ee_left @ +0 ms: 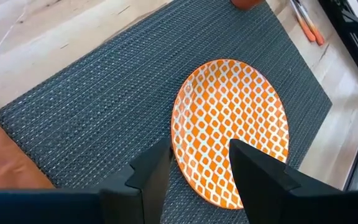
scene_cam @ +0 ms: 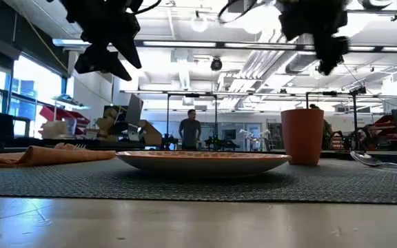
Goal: Set table place
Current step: Put the orange spoon to the right side of the orange plate on the table mat
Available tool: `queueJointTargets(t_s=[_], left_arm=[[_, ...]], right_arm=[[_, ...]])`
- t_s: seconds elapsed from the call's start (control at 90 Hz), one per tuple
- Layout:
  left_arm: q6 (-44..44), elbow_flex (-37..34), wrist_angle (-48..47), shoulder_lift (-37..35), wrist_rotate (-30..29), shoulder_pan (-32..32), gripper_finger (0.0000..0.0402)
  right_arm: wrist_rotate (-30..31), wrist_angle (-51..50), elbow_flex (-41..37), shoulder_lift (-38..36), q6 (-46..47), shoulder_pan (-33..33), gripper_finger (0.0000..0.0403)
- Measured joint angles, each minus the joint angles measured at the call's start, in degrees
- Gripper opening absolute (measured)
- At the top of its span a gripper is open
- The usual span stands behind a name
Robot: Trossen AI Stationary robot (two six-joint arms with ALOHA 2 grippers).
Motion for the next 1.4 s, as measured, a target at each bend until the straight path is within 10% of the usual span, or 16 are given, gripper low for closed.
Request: queueJointTargets(t_s=[0.478, 0.967, 1.4], left_arm=[[0.5, 0.0, 0.0, 0.0, -0.8, 0.0, 0.0151], [0.0, 0.0, 0.5, 0.0, -0.9, 0.0, 0.0151], [0.0, 0.0, 0.9, 0.0, -0.9, 0.0, 0.0151]], right_arm=[[7.2, 21.0, -36.3, -7.1, 31.1, -4.5, 0.0143], [8.3, 27.1, -39.0, -3.8, 32.5, -5.7, 0.0008], [-1.3, 9.3, -27.2, -4.4, 30.0, -3.0, 0.0000]])
